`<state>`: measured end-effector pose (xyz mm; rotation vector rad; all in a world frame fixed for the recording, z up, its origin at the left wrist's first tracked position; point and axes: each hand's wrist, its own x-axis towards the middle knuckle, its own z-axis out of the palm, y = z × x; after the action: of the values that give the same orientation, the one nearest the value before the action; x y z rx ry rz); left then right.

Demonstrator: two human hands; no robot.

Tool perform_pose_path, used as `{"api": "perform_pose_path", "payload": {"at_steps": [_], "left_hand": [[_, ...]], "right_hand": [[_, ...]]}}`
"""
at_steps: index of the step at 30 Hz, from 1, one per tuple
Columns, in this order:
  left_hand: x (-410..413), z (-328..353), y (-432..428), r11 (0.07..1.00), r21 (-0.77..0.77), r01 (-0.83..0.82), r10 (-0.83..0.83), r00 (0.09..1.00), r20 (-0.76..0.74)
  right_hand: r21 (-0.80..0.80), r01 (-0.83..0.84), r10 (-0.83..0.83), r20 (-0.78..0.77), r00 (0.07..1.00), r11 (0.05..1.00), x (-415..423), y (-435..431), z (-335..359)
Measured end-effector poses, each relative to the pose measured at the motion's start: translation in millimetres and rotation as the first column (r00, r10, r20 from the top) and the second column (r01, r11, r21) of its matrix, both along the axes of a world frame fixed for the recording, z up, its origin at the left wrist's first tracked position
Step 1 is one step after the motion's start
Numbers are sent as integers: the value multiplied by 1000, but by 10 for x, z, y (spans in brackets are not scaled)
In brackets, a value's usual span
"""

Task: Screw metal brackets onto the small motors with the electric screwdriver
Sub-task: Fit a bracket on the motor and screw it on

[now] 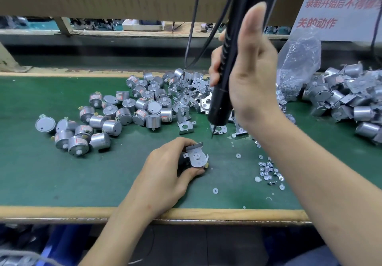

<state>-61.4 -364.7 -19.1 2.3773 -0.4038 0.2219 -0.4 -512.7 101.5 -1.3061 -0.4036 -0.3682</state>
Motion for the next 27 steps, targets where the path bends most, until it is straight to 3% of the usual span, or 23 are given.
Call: {"api": "perform_pose_path", "payload": {"at_steps": [27], "left_hand": [[-6, 10, -2, 999, 28, 18, -20, 998, 65]], "right_hand": [[-65, 85, -91, -105, 990, 994, -39, -721, -383]]}}
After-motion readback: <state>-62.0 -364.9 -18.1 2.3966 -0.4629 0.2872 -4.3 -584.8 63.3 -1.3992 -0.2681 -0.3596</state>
